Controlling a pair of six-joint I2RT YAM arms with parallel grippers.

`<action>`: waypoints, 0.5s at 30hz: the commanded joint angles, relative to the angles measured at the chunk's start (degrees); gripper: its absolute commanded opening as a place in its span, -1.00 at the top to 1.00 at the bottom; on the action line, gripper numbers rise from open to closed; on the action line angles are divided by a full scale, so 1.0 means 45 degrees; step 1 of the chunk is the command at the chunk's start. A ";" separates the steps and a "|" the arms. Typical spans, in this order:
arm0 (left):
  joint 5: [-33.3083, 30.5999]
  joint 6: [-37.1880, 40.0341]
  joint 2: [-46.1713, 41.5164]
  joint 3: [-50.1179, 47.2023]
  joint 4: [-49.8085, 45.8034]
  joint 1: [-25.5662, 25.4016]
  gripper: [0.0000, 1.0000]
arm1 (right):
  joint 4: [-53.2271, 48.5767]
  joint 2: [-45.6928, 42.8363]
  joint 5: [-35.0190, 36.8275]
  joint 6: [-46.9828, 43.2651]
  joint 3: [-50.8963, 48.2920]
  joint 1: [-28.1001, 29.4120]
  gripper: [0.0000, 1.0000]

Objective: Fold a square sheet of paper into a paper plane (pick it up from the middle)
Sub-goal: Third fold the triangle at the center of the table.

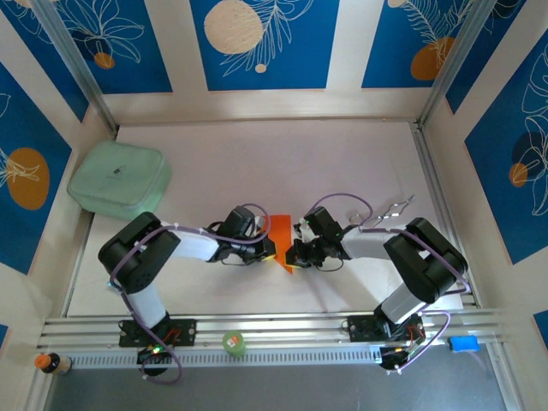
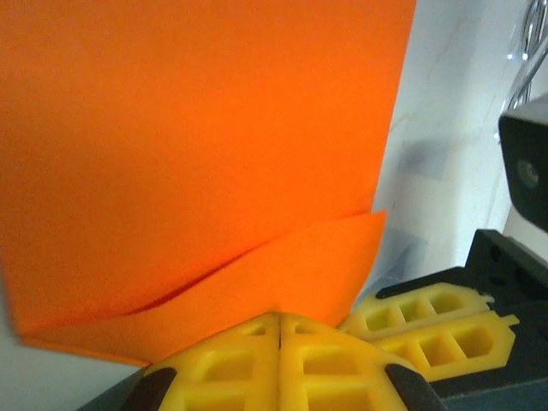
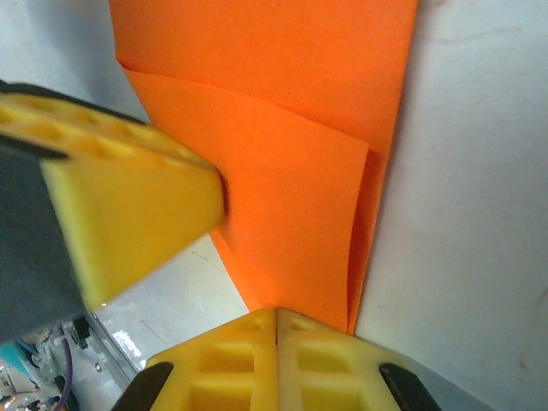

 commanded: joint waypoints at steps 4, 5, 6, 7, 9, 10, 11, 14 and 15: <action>-0.0771 0.0753 -0.0298 -0.0321 -0.1227 0.1172 0.95 | -0.1314 0.0124 0.0513 -0.0020 -0.0533 0.0002 0.98; -0.0791 0.0832 -0.0343 -0.0355 -0.1351 0.1335 0.95 | -0.1299 0.0081 0.0484 -0.0028 -0.0537 0.0002 0.99; -0.0776 0.0914 -0.0409 -0.0415 -0.1405 0.1505 0.95 | -0.1313 0.0031 0.0455 -0.0058 -0.0546 -0.0018 0.98; -0.0754 0.0980 -0.0507 -0.0487 -0.1435 0.1667 0.95 | -0.1293 -0.0057 0.0435 -0.0105 -0.0535 -0.0018 0.98; -0.0805 0.1095 -0.0775 -0.0566 -0.1634 0.1884 0.94 | -0.1394 -0.0234 0.0389 -0.0222 -0.0414 -0.0033 0.97; -0.0876 0.1169 -0.0978 -0.0577 -0.1797 0.1917 0.93 | -0.1469 -0.0365 0.0324 -0.0319 -0.0297 -0.0037 0.96; -0.0953 0.1223 -0.1146 -0.0567 -0.1962 0.1924 0.92 | -0.1560 -0.0491 0.0280 -0.0389 -0.0179 -0.0032 0.96; -0.1176 0.1361 -0.1786 -0.0607 -0.2345 0.1918 0.88 | -0.1875 -0.1168 0.0357 -0.0590 0.0199 -0.0037 0.92; -0.1281 0.1395 -0.2015 -0.0626 -0.2452 0.1925 0.86 | -0.2042 -0.1427 0.0522 -0.0639 0.0317 -0.0037 0.90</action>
